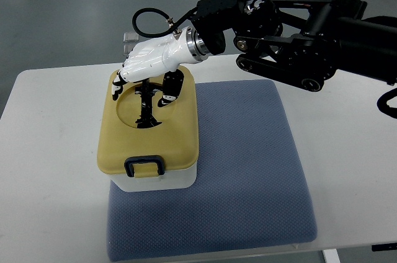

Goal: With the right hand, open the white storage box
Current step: 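Lift the yellow lid off the white box with the right hand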

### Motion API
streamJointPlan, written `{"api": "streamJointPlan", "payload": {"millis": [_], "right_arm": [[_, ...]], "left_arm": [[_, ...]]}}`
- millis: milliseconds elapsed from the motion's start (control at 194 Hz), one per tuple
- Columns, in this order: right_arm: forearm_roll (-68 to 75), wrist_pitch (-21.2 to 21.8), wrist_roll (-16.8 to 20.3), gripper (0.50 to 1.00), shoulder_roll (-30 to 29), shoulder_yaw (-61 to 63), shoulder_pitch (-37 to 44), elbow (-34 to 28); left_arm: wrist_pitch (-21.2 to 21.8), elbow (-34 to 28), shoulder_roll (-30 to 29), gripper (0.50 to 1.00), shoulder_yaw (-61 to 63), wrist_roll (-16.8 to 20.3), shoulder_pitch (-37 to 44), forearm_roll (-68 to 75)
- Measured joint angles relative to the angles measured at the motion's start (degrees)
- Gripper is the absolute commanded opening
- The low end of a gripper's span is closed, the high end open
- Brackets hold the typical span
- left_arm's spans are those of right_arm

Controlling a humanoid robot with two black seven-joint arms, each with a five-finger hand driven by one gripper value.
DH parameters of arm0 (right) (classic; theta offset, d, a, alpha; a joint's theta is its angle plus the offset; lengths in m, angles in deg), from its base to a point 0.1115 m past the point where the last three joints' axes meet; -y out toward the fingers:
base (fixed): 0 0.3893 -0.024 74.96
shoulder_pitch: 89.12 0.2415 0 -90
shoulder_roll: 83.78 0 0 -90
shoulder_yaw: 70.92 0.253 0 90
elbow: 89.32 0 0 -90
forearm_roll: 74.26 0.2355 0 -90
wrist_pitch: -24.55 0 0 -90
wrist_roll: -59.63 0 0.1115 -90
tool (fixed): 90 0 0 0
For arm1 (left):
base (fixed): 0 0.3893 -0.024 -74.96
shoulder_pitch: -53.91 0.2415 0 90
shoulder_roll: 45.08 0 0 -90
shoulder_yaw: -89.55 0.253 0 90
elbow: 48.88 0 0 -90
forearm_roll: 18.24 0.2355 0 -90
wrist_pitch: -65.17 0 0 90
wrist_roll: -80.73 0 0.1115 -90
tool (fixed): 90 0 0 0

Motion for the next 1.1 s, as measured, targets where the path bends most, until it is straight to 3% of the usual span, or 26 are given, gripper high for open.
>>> {"api": "streamJointPlan", "payload": {"millis": [124, 304, 619, 861, 1098], "right_arm": [[-0.01, -0.03, 0.00, 0.615, 0.09, 0.06, -0.03, 0.08], [-0.01, -0.14, -0.01, 0.500, 0.11, 0.18, -0.04, 0.09], [0.06, -2.24, -0.76, 0.500, 0.24, 0.35, -0.04, 0.05], [0.51, -4.12, -3.33, 0.500, 1.02, 1.97, 2.07, -0.14], [1.22, -3.93, -4.76, 0.500, 7.31, 4.69, 5.98, -1.30]], "left_arm": [[0.00, 0.00, 0.00, 1.000, 0.00, 0.00, -0.01, 0.00], [0.00, 0.00, 0.00, 1.000, -0.02, 0.00, 0.02, 0.00], [0.00, 0.00, 0.00, 1.000, -0.02, 0.00, 0.01, 0.00], [0.00, 0.00, 0.00, 1.000, -0.03, 0.00, -0.01, 0.00], [0.00, 0.00, 0.00, 1.000, -0.03, 0.00, 0.01, 0.00]]}}
